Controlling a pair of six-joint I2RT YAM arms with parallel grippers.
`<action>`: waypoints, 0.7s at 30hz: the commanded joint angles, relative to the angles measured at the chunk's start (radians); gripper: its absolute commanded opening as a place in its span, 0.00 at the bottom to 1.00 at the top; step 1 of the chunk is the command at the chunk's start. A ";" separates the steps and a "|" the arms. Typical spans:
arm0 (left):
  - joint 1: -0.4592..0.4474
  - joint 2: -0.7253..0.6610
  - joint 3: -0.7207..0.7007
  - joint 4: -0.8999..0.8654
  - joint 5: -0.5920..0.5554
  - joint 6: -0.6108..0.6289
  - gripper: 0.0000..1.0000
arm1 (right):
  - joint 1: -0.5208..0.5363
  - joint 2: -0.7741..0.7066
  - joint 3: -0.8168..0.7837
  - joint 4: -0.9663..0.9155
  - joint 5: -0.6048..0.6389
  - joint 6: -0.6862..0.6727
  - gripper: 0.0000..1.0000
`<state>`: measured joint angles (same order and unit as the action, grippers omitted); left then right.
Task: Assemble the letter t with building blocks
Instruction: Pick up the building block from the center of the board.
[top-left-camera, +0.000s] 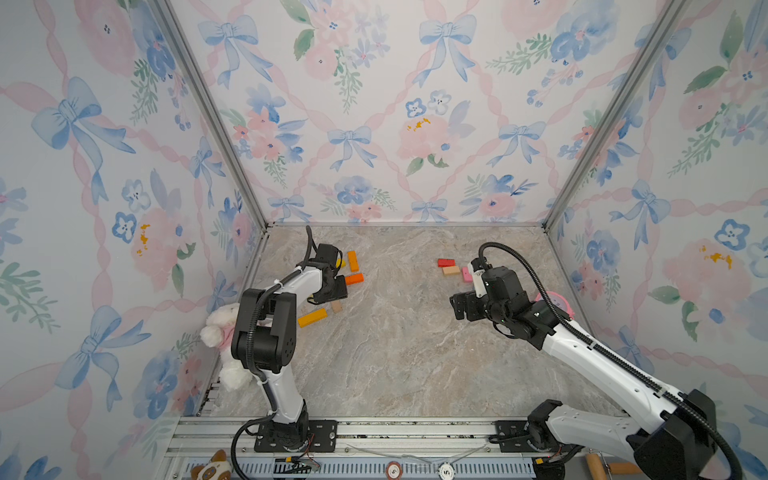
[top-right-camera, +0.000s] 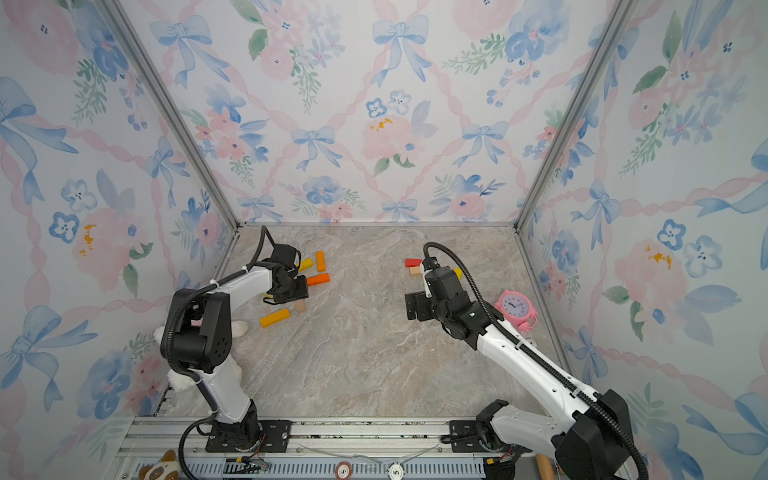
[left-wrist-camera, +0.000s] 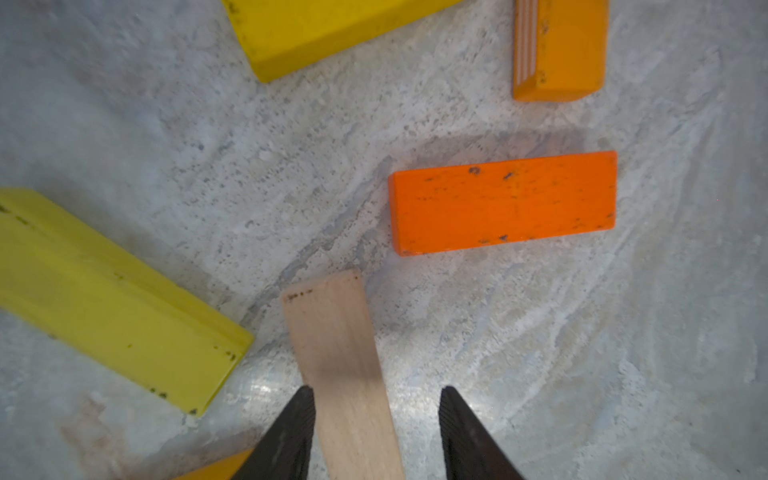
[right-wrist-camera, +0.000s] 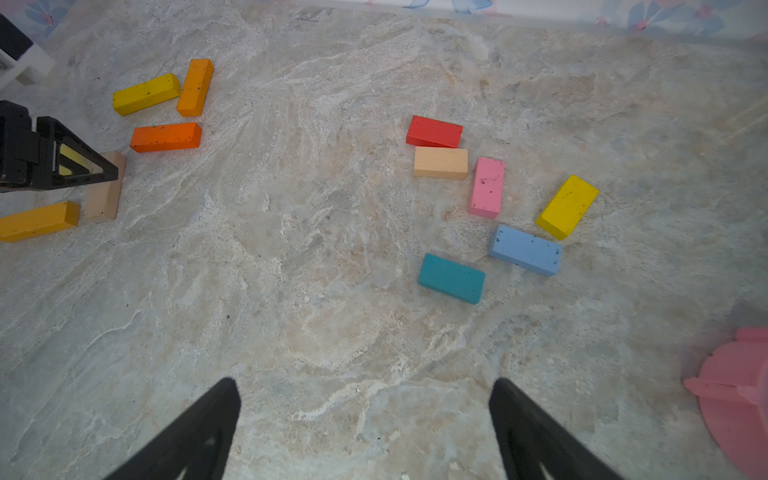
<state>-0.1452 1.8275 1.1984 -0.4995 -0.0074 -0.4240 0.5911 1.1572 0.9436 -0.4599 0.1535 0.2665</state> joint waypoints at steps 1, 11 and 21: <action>-0.010 0.029 0.020 -0.033 -0.025 0.010 0.51 | 0.010 0.001 -0.003 -0.007 0.024 0.004 0.96; -0.023 0.053 0.037 -0.058 -0.080 0.018 0.52 | 0.010 0.005 -0.018 -0.006 0.029 0.003 0.96; -0.023 0.066 0.038 -0.058 -0.094 0.021 0.46 | 0.011 0.006 -0.031 -0.003 0.043 -0.002 0.96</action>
<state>-0.1642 1.8755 1.2198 -0.5312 -0.0879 -0.4194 0.5911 1.1591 0.9287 -0.4599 0.1730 0.2661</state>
